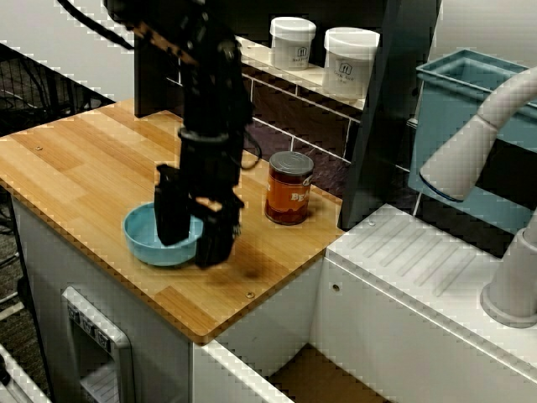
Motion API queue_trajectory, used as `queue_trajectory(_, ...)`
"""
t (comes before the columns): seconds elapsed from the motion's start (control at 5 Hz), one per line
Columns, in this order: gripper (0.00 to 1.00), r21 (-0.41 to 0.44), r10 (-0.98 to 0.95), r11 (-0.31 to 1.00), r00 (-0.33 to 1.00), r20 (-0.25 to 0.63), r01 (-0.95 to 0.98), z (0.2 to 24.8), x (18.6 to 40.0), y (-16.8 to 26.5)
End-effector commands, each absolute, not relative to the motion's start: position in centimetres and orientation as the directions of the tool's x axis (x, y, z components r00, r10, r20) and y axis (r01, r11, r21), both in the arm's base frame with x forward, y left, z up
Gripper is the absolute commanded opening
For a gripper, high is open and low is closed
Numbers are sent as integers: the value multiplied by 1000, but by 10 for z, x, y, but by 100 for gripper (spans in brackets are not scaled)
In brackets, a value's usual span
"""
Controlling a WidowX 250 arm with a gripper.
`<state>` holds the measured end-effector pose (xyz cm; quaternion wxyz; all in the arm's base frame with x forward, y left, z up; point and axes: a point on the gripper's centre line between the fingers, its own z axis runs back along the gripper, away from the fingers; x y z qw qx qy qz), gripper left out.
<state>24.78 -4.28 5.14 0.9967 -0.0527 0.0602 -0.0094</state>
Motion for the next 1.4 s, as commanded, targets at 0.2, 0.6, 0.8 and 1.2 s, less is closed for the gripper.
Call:
queue_trajectory(0.2,100,-159,3,987,1000,-4,-4,93,251,9)
queue_trajectory(0.6,100,-113,-6,994,1000,-10,5,75,245,17)
queue_trajectory(0.8,100,-110,-9,994,1000,-18,7,74,241,22)
queue_trajectory(1.2,100,-116,0,993,1000,-18,-2,77,240,29)
